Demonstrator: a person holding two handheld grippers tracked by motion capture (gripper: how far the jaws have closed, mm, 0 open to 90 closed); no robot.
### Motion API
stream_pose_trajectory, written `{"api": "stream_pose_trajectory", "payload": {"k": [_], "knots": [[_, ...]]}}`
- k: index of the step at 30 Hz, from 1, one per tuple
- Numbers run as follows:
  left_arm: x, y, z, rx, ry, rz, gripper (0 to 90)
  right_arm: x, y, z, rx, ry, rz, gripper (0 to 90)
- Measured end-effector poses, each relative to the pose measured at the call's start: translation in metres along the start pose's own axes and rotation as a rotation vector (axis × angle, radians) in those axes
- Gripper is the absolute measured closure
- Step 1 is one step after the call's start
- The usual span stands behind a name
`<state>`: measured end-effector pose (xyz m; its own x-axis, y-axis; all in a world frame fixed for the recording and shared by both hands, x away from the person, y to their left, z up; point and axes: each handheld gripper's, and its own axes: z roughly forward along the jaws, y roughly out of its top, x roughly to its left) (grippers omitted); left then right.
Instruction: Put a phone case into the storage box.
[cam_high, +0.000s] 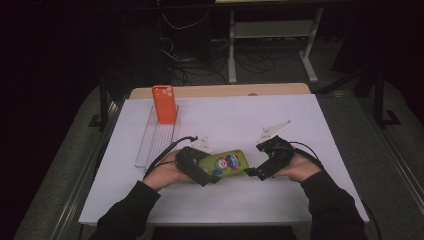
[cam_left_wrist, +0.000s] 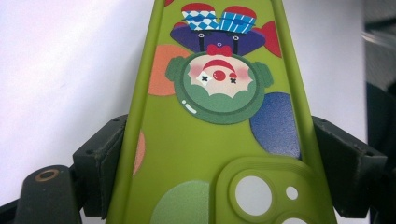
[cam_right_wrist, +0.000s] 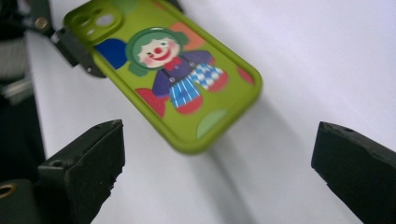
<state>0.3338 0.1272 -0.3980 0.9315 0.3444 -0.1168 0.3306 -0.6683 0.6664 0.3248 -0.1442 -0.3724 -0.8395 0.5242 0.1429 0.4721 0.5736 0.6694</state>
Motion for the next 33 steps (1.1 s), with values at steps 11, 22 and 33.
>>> {"api": "stream_pose_trajectory", "payload": {"k": [11, 22, 33], "knots": [[0.009, -0.002, -0.004, -0.025, 0.097, -0.080, 15.0, -0.001, -0.027, 0.004, -0.158, -0.140, 0.203, 1.6], [0.003, -0.001, 0.000, -0.066, 0.103, -0.143, 14.9, 0.003, -0.052, 0.007, -0.285, -0.286, 0.277, 7.6], [0.002, 0.000, 0.000, -0.078, 0.095, -0.140, 14.9, 0.006, -0.050, 0.012, -0.238, -0.307, 0.210, 6.9]]}}
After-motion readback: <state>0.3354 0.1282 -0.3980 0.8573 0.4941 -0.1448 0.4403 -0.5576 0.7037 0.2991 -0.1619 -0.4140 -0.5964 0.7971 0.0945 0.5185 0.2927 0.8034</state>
